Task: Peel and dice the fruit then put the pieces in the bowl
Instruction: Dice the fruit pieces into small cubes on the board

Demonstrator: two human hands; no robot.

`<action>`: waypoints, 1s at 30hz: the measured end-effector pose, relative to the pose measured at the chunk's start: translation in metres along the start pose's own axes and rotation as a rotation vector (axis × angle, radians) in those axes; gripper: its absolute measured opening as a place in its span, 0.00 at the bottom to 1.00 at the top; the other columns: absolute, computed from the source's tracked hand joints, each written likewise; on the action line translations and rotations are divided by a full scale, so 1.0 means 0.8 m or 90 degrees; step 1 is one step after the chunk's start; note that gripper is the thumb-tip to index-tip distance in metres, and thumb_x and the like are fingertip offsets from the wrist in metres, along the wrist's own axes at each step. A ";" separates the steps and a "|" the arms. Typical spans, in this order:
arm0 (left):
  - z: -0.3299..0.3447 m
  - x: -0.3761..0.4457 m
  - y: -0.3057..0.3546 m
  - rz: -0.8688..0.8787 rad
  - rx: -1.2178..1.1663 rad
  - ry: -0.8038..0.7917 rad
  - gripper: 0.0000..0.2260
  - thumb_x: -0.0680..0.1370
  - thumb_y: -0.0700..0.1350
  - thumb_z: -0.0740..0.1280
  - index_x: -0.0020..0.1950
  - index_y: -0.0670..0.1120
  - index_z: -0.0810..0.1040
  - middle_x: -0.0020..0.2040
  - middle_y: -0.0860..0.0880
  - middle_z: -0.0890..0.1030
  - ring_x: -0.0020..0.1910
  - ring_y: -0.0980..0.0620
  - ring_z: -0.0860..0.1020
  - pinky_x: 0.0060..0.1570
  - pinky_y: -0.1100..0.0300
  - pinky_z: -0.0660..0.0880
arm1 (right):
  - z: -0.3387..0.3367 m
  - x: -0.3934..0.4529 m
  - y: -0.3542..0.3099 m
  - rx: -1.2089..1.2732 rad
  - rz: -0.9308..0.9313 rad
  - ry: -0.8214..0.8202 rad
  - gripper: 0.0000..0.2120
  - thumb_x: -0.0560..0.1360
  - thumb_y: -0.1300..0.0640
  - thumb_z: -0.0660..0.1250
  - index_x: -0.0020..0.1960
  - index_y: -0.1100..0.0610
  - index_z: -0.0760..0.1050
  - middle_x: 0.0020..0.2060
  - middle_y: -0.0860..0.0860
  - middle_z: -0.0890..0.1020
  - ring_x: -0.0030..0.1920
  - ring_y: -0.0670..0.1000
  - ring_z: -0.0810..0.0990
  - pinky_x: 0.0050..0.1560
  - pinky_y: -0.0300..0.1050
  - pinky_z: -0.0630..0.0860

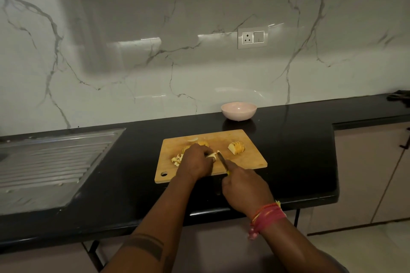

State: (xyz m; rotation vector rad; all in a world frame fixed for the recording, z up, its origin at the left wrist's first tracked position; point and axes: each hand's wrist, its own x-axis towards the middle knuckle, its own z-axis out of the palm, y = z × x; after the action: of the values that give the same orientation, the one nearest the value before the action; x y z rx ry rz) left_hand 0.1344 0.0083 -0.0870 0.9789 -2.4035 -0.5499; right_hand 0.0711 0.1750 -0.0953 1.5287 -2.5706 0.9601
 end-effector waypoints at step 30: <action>0.005 -0.010 0.007 -0.011 0.014 0.080 0.08 0.78 0.45 0.70 0.54 0.49 0.87 0.55 0.47 0.84 0.50 0.49 0.81 0.55 0.53 0.79 | 0.015 0.029 -0.017 -0.081 -0.035 -0.031 0.18 0.80 0.51 0.58 0.69 0.49 0.69 0.38 0.49 0.77 0.38 0.52 0.78 0.38 0.45 0.72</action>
State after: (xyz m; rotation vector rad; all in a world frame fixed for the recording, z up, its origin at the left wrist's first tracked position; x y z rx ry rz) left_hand 0.1345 0.0183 -0.0896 1.0135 -2.2959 -0.4551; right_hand 0.0736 0.1459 -0.0917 1.5985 -2.5507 0.7471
